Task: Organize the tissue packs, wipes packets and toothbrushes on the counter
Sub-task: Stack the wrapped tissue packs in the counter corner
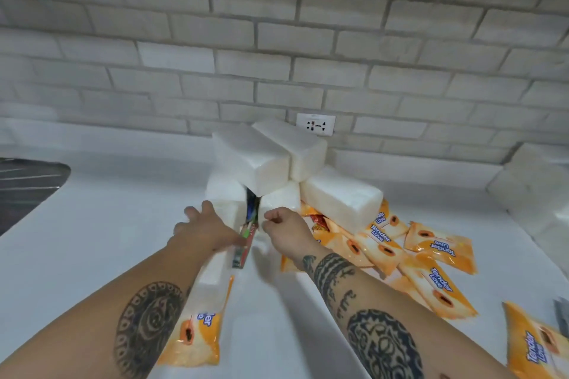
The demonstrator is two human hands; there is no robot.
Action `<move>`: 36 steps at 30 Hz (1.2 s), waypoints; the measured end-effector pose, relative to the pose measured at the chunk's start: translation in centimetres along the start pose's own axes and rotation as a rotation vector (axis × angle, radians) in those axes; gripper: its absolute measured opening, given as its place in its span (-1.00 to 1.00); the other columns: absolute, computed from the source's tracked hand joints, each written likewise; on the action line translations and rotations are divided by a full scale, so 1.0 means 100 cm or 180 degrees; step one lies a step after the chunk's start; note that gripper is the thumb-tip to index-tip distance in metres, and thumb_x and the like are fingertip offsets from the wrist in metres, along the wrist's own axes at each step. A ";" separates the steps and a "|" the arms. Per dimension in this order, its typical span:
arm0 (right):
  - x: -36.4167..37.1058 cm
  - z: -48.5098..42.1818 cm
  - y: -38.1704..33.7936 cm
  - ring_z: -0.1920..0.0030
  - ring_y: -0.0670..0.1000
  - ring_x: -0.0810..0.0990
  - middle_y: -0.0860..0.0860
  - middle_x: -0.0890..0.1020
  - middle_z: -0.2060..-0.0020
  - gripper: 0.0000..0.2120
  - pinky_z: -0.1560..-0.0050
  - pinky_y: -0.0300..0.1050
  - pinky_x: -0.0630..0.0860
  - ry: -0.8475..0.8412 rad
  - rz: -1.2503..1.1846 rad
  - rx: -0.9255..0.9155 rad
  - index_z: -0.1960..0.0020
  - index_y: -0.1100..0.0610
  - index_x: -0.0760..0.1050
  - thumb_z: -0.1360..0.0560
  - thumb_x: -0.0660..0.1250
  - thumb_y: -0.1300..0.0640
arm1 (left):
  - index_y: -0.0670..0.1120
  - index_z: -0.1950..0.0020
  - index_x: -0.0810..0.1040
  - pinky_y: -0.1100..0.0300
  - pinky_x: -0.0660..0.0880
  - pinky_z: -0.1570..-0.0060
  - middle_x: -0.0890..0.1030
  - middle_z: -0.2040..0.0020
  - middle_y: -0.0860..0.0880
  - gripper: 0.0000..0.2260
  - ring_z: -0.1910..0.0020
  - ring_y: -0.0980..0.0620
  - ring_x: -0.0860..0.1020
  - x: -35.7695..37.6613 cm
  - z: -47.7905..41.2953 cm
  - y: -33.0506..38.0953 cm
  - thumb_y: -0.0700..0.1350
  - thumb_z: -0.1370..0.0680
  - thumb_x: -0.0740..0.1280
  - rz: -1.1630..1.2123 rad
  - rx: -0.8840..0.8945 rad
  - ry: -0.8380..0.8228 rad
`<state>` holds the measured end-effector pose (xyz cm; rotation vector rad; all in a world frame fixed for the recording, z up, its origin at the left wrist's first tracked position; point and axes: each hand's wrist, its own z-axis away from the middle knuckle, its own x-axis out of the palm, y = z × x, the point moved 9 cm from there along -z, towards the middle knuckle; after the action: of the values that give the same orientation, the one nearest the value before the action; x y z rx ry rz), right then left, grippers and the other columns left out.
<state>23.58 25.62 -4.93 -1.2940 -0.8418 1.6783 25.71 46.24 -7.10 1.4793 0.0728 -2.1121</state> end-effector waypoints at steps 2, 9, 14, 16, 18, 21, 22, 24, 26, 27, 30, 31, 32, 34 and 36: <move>0.007 0.002 0.003 -0.04 -0.03 0.57 -0.03 0.59 -0.14 -0.71 0.02 -0.18 0.49 -0.0033 0.0056 0.0023 -0.34 0.11 0.52 -0.64 0.31 0.09 | 0.03 -0.52 0.07 -0.15 0.47 -0.20 0.24 -0.37 -0.12 0.10 -0.32 -0.28 0.38 0.003 0.005 -0.001 0.31 -0.14 0.55 -0.0151 0.0088 0.0115; -0.025 0.018 0.012 0.21 -0.01 0.44 -0.04 0.49 0.24 -0.72 0.13 -0.07 0.37 0.0301 -0.0196 0.0159 0.13 0.13 0.49 -0.66 0.20 -0.01 | -0.01 -0.52 0.17 -0.06 0.53 -0.14 0.29 -0.37 -0.15 -0.05 -0.27 -0.26 0.44 -0.018 0.033 0.067 0.07 -0.24 0.58 0.0982 0.0644 -0.0403; -0.076 0.027 0.024 -0.15 0.07 0.63 0.00 0.64 -0.18 -0.39 0.02 -0.01 0.56 0.0766 -0.1198 0.0368 -0.28 0.00 0.49 -0.51 0.11 -0.42 | 0.01 -0.50 0.24 -0.12 0.60 -0.17 0.45 -0.36 -0.12 0.03 -0.20 -0.22 0.56 -0.032 0.076 0.141 0.08 -0.09 0.61 0.1705 0.1209 -0.0839; -0.099 0.038 0.028 -0.14 0.16 0.69 0.05 0.69 -0.16 -0.40 0.00 0.11 0.64 0.0796 -0.1542 0.0541 -0.29 -0.02 0.54 -0.54 0.07 -0.42 | 0.06 -0.49 0.27 -0.10 0.61 -0.14 0.43 -0.37 -0.07 0.03 -0.20 -0.19 0.56 -0.030 0.092 0.168 0.10 -0.08 0.63 0.1638 0.1488 -0.0830; -0.122 0.046 0.035 -0.03 0.16 0.73 0.07 0.75 -0.04 -0.46 0.08 0.07 0.68 0.0763 -0.1844 0.0594 -0.27 -0.01 0.59 -0.65 0.06 -0.35 | 0.10 -0.46 0.29 -0.02 0.61 -0.06 0.40 -0.34 -0.03 -0.01 -0.17 -0.13 0.55 -0.025 0.111 0.193 0.12 -0.10 0.64 0.1432 0.1852 -0.0725; -0.160 0.065 0.043 0.03 0.12 0.73 0.02 0.76 0.01 -0.45 0.11 -0.05 0.63 0.0756 -0.2127 0.0606 -0.23 -0.02 0.63 -0.58 0.19 -0.41 | 0.16 -0.48 0.29 0.02 0.57 -0.13 0.36 -0.39 0.05 0.01 -0.23 -0.06 0.52 -0.021 0.148 0.233 0.22 -0.09 0.62 0.1022 0.2588 -0.0247; -0.167 0.069 0.043 0.01 0.13 0.73 0.02 0.76 -0.02 -0.45 0.06 -0.03 0.62 0.0678 -0.2164 0.0574 -0.24 -0.02 0.64 -0.55 0.25 -0.42 | 0.17 -0.50 0.28 0.01 0.54 -0.21 0.34 -0.44 0.07 0.05 -0.30 -0.04 0.49 -0.019 0.159 0.243 0.26 -0.07 0.61 0.0882 0.2830 -0.0057; -0.189 0.076 0.047 0.10 0.09 0.75 0.03 0.76 -0.01 -0.51 0.18 -0.08 0.66 0.0672 -0.2256 0.0523 -0.28 0.02 0.62 -0.56 0.34 -0.31 | 0.14 -0.56 0.21 0.02 0.45 -0.34 0.26 -0.52 0.09 0.13 -0.44 -0.01 0.38 -0.011 0.186 0.269 0.29 -0.08 0.63 0.0699 0.3333 0.0113; -0.220 0.087 0.056 0.30 0.02 0.72 0.00 0.75 0.11 -0.57 0.36 -0.17 0.62 0.0987 -0.2340 0.0348 -0.31 0.05 0.58 -0.57 0.38 -0.18 | 0.09 -0.60 0.14 0.11 0.38 -0.39 0.22 -0.53 0.11 0.19 -0.49 0.06 0.30 -0.002 0.205 0.290 0.25 -0.10 0.67 0.0842 0.3739 -0.0090; -0.236 0.094 0.061 0.29 0.02 0.73 0.00 0.75 0.09 -0.52 0.35 -0.15 0.62 0.1237 -0.2351 0.0284 -0.34 0.04 0.54 -0.52 0.43 -0.17 | 0.10 -0.61 0.12 0.16 0.36 -0.38 0.24 -0.51 0.14 0.19 -0.48 0.11 0.31 0.000 0.212 0.298 0.23 -0.12 0.68 0.1038 0.3888 -0.0293; -0.276 0.116 0.078 0.05 0.09 0.77 0.05 0.75 -0.10 -0.35 0.20 0.00 0.65 0.1683 -0.2332 0.0060 -0.37 0.00 0.46 -0.36 0.50 -0.18 | 0.18 -0.56 0.15 0.14 0.48 -0.31 0.36 -0.48 0.14 0.05 -0.35 0.14 0.49 0.004 0.219 0.315 0.30 -0.17 0.58 0.1832 0.3961 -0.0916; -0.284 0.124 0.079 0.06 0.09 0.76 0.06 0.74 -0.12 -0.35 0.19 -0.01 0.64 0.1732 -0.2340 -0.0030 -0.37 0.00 0.46 -0.34 0.49 -0.18 | 0.17 -0.56 0.17 0.12 0.52 -0.25 0.39 -0.47 0.11 0.03 -0.30 0.12 0.53 0.007 0.215 0.317 0.31 -0.18 0.56 0.2098 0.3788 -0.1144; -0.292 0.130 0.082 0.05 0.10 0.75 0.07 0.74 -0.13 -0.35 0.15 0.02 0.65 0.1749 -0.2365 -0.0078 -0.36 -0.02 0.47 -0.33 0.49 -0.19 | 0.15 -0.56 0.19 0.10 0.55 -0.20 0.42 -0.46 0.08 0.03 -0.26 0.08 0.57 0.014 0.212 0.319 0.30 -0.18 0.57 0.2271 0.3580 -0.1450; -0.302 0.142 0.082 -0.09 0.18 0.74 0.09 0.73 -0.16 -0.32 -0.04 0.16 0.66 0.1736 -0.2434 -0.0187 -0.37 -0.04 0.48 -0.31 0.48 -0.23 | 0.11 -0.56 0.24 -0.04 0.60 -0.19 0.54 -0.38 0.02 0.04 -0.18 -0.03 0.66 0.040 0.214 0.320 0.29 -0.18 0.61 0.2365 0.3160 -0.2252; -0.313 0.153 0.084 -0.15 0.22 0.72 0.11 0.72 -0.17 -0.32 -0.06 0.16 0.65 0.1808 -0.2443 -0.0308 -0.39 -0.01 0.47 -0.35 0.47 -0.26 | 0.08 -0.47 0.36 -0.20 0.58 -0.23 0.68 -0.25 -0.06 -0.12 -0.14 -0.14 0.70 0.064 0.231 0.324 0.24 -0.24 0.63 0.2324 0.3036 -0.2912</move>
<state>10.70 -6.52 4.27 -1.2006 -0.9074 0.6333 19.60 8.25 4.85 0.5586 -1.6967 -1.9795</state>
